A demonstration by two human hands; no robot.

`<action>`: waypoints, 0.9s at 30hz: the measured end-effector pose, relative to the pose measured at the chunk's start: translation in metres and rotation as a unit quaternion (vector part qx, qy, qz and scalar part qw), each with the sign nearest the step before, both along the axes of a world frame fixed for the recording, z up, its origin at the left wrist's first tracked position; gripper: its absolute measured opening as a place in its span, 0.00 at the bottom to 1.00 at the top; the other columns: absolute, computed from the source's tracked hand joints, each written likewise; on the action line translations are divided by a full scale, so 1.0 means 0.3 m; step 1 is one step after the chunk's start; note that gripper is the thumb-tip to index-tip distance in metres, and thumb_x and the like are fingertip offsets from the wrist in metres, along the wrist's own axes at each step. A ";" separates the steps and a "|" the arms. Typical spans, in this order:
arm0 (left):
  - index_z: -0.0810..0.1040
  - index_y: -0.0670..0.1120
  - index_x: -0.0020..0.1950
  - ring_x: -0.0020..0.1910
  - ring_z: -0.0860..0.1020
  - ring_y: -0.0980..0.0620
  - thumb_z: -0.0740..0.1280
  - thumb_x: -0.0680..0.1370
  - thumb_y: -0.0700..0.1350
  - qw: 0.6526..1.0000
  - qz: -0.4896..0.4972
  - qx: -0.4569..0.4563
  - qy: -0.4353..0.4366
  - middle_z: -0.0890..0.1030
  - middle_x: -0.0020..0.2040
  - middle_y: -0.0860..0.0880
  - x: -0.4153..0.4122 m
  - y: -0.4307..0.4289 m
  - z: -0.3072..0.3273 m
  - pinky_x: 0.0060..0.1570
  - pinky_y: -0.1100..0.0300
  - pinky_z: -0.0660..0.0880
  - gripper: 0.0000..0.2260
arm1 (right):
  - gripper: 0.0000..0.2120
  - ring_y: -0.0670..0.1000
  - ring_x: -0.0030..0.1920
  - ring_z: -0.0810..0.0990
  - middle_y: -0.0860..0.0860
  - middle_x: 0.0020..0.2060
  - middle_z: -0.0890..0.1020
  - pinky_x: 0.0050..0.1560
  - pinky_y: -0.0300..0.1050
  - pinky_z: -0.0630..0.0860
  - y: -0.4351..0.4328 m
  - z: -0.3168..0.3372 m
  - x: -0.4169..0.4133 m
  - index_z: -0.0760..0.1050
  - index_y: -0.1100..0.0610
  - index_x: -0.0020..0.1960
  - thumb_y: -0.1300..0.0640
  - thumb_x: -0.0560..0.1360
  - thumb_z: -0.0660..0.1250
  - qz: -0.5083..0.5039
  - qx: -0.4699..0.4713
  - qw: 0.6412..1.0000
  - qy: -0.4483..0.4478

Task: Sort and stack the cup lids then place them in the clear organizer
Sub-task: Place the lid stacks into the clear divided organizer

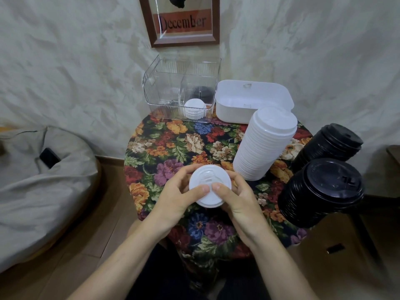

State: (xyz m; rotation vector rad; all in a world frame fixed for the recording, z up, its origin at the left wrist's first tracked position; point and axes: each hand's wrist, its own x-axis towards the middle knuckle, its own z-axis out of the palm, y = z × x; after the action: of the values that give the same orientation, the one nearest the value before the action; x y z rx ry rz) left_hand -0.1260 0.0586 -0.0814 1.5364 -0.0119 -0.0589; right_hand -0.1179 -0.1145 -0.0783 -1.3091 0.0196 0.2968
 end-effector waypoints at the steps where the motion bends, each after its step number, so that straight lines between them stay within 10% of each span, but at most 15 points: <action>1: 0.77 0.50 0.69 0.58 0.83 0.55 0.76 0.68 0.57 1.000 0.003 -0.001 0.002 0.85 0.59 0.53 -0.003 -0.002 -0.006 0.53 0.63 0.78 0.30 | 0.31 0.55 0.56 0.86 0.55 0.55 0.87 0.57 0.49 0.81 0.004 -0.005 0.002 0.75 0.58 0.66 0.48 0.67 0.79 -0.005 0.002 1.000 0.001; 27: 0.73 0.53 0.72 0.63 0.80 0.57 0.78 0.69 0.54 1.000 -0.016 0.007 0.000 0.82 0.63 0.58 -0.050 0.006 -0.002 0.57 0.64 0.77 0.33 | 0.29 0.58 0.55 0.87 0.58 0.55 0.87 0.51 0.49 0.83 0.017 0.010 0.017 0.78 0.61 0.65 0.45 0.70 0.76 -0.005 0.025 1.000 -0.002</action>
State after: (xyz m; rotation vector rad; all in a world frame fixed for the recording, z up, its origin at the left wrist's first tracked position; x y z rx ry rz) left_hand -0.1411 0.0605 -0.0819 1.5501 -0.0351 -0.0848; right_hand -0.1128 -0.1094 -0.0753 -1.2595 0.0140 0.2848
